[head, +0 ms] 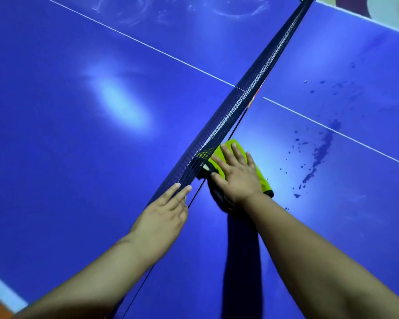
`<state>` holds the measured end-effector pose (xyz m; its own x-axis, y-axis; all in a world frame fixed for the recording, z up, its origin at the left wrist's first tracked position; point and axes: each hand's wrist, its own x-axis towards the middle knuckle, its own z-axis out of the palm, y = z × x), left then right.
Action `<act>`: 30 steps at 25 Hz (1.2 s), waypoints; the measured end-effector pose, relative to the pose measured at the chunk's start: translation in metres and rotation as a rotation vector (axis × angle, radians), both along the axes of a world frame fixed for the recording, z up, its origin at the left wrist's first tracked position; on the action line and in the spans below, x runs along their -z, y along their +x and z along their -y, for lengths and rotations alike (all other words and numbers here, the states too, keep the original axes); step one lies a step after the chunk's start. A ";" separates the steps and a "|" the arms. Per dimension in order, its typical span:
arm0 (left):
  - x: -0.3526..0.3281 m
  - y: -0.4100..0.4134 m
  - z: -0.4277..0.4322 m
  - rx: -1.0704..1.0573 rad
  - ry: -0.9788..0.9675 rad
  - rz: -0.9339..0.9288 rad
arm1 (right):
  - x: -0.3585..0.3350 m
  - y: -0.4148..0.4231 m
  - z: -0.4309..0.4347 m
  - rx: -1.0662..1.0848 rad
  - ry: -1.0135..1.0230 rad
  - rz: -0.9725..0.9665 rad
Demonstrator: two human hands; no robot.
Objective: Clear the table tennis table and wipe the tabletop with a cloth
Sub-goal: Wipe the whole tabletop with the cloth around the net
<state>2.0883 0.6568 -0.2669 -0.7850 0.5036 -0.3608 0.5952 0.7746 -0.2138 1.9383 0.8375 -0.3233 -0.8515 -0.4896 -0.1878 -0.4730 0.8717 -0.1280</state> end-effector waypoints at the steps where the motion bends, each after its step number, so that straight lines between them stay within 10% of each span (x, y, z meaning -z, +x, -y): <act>1: 0.008 -0.014 -0.002 0.001 0.020 -0.044 | 0.001 -0.026 -0.004 0.021 0.009 -0.007; 15: 0.038 -0.072 -0.026 -0.060 0.149 -0.182 | 0.004 -0.219 -0.058 0.285 -0.065 -0.020; 30: 0.006 0.048 -0.001 -0.102 0.285 -0.235 | -0.008 0.059 -0.050 0.292 0.063 0.034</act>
<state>2.1363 0.6579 -0.2733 -0.8807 0.4732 -0.0219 0.4728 0.8752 -0.1028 1.9971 0.8876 -0.3157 -0.9473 -0.2113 -0.2406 -0.1973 0.9770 -0.0809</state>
